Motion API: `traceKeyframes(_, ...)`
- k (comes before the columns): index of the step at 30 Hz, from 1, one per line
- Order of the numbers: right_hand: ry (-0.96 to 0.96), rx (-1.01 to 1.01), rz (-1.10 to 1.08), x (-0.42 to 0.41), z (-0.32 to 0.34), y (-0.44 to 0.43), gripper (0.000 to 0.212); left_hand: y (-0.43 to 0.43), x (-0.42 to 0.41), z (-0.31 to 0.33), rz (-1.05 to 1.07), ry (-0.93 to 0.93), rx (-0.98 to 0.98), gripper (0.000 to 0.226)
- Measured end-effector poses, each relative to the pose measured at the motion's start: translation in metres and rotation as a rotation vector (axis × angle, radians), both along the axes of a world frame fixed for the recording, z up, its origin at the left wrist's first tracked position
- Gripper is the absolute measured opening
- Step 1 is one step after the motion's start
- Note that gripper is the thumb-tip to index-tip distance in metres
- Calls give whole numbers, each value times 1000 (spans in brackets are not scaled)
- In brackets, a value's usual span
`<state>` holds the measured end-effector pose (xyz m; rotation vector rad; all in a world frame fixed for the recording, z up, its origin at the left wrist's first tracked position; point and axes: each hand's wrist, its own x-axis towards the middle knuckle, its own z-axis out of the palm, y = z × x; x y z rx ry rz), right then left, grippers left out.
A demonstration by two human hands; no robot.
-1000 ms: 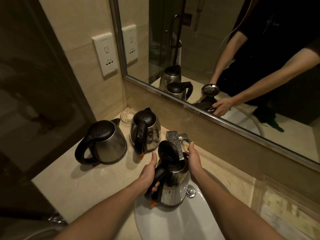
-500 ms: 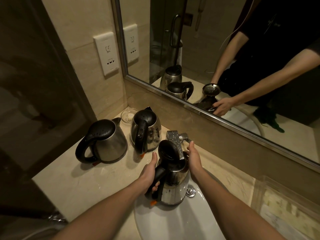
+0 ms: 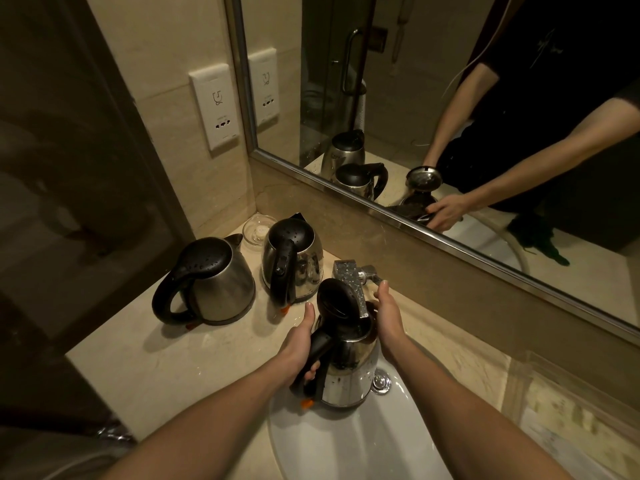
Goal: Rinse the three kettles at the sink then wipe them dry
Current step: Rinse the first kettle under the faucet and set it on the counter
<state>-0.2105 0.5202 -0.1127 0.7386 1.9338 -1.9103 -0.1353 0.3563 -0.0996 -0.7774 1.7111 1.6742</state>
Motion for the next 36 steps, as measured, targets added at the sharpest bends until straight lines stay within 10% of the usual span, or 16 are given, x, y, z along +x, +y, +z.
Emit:
traceKeyframes(6,14,-3,14,-1,-1,2,77,1,0,4,6,-15,2,92)
traceKeyframes(17,6,1,-4,-3,-11,-1,122,0,2,1,4,-16,3,100)
traceKeyframes(36,24,14,-5,-1,-3,-5,115,-2,0,5,7,-26,15,100)
